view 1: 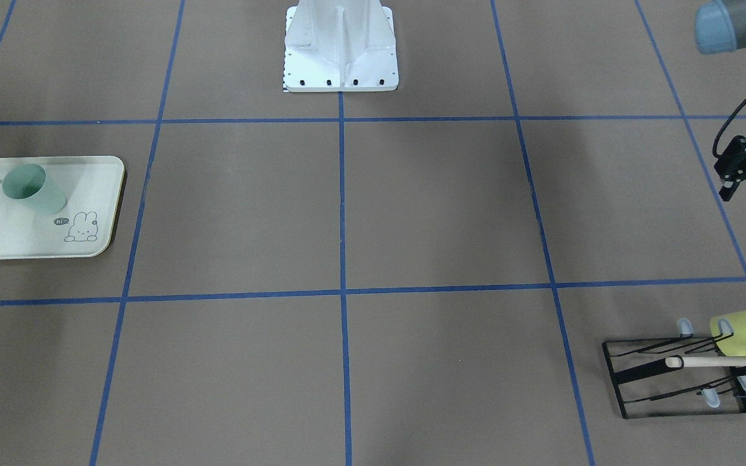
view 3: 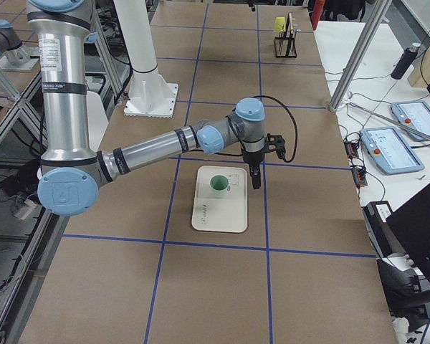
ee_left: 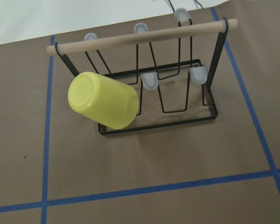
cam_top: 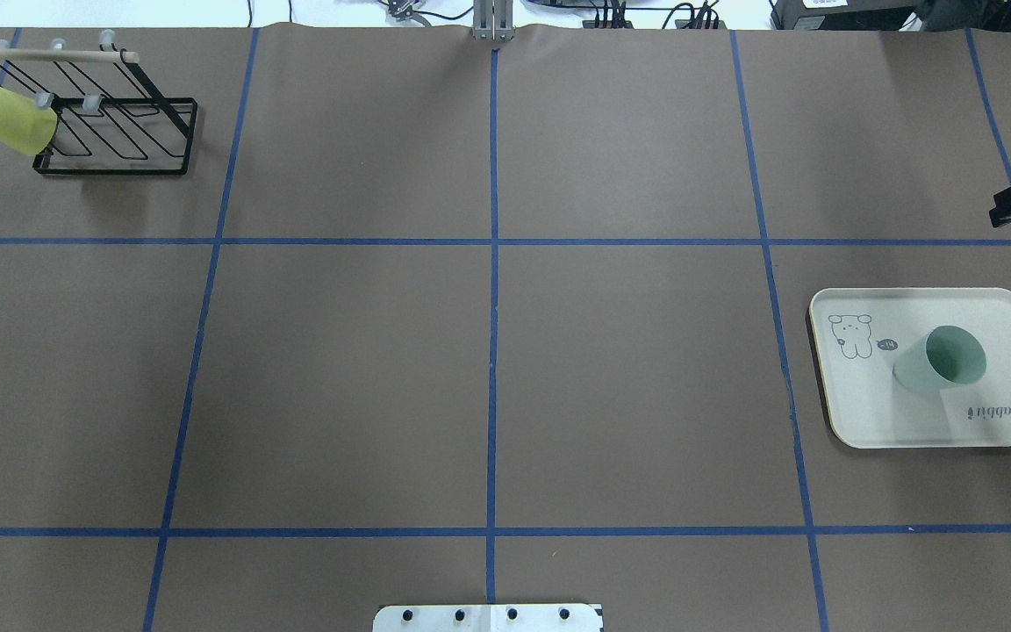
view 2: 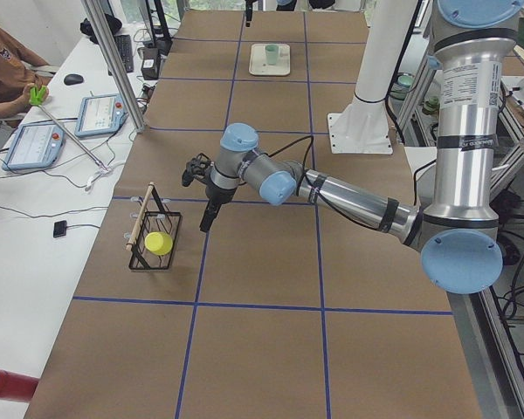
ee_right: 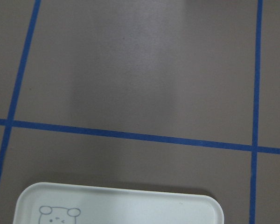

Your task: Left arm grabs green cup and hands to right arm on tray

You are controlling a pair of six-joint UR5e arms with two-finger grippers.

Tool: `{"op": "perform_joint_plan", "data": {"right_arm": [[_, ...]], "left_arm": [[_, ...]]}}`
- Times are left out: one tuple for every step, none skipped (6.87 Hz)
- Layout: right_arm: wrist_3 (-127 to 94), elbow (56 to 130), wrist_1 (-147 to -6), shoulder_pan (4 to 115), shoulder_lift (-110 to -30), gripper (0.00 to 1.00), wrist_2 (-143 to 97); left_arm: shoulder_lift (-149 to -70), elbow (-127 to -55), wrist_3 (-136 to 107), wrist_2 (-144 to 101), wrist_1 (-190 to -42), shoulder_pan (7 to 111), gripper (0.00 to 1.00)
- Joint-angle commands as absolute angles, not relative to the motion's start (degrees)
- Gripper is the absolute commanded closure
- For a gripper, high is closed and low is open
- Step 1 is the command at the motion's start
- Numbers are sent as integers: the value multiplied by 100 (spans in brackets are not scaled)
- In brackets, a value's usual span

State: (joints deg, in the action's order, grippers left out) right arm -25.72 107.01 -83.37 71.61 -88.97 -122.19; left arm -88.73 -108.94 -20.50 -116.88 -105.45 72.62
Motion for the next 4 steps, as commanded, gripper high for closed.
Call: {"op": "perform_joint_plan", "data": {"right_arm": [[-2165,10215,-8541,7872,-8624,1,-12853],[-2110,10048,-9152,8267,-8318,1,-13311],[-1831,10037,-9767,8610,-8175,1,-13777],[-1358,10037,-9982,8813,-8226,1,-13973]], "left_arm": [[-8964,-10767,-376,-11812,-9312,7978,0],[-8974,-10601,57,-11830,-9134,8250,0],[-8974,-10356,166,-12283,-8827,8549,0],[-8921,-10267,393,-12818,-8781,8726,0]]}}
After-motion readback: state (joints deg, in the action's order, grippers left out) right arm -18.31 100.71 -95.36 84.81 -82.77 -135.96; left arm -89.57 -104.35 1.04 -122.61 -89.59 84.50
